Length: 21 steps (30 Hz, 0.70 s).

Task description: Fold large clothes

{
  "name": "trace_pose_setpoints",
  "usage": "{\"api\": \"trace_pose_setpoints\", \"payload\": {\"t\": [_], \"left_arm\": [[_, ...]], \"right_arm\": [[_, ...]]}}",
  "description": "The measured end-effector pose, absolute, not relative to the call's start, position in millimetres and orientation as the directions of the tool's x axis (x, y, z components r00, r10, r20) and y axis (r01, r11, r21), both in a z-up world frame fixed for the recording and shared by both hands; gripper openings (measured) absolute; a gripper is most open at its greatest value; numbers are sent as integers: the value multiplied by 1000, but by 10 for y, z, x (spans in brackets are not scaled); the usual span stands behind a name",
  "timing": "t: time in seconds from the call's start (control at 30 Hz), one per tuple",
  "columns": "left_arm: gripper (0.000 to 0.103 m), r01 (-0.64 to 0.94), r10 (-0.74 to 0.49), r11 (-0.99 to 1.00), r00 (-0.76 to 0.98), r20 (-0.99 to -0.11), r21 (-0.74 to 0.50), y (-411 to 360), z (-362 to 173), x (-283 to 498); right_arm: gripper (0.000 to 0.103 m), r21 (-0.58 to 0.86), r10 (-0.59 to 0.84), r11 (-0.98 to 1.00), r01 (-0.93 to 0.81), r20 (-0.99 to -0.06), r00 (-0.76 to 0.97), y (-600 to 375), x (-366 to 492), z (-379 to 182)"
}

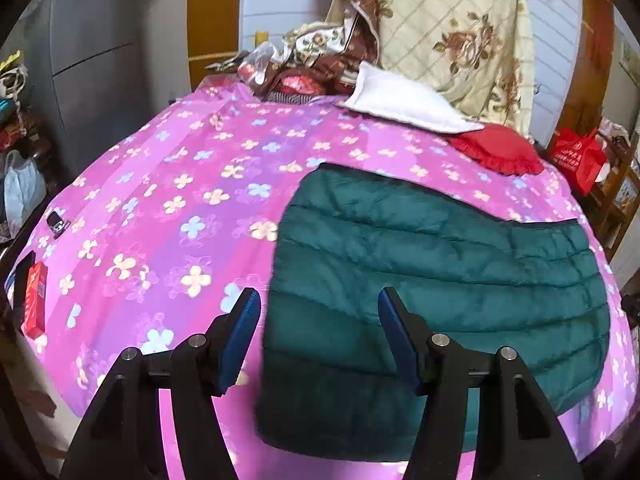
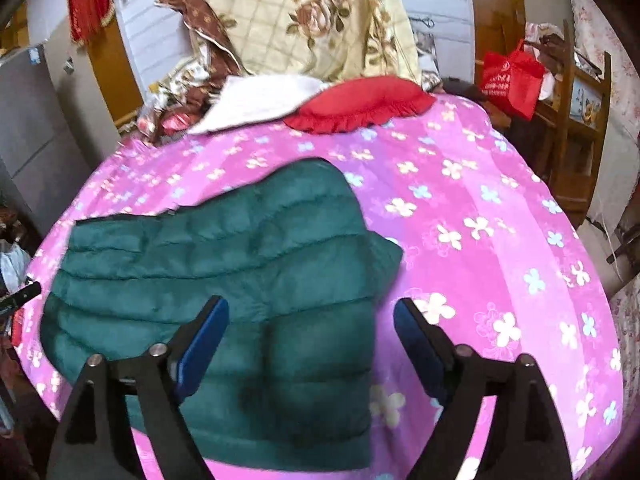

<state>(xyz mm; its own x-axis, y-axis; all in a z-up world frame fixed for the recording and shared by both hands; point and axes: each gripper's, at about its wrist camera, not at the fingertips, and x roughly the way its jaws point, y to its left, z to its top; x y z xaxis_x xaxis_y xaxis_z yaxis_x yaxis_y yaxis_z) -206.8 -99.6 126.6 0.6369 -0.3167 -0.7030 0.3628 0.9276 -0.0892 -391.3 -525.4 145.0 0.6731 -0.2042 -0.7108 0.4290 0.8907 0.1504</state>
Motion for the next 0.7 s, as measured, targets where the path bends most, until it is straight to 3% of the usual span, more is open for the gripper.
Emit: {"api": "trace_pose_setpoints", "payload": {"t": [0.33,0.7], "left_arm": [[43,389,-323,920,670,-668,-53,-1311,1284,-2479],[43,373,-291,928,719,-631,-3,-1431,1318,-2703]], "right_arm": [[93,171,-194,907,384,-642,742,-4595,-3955,1595],[97,87,-217,935,345,-630,745,-4047,-3845,1486]]}}
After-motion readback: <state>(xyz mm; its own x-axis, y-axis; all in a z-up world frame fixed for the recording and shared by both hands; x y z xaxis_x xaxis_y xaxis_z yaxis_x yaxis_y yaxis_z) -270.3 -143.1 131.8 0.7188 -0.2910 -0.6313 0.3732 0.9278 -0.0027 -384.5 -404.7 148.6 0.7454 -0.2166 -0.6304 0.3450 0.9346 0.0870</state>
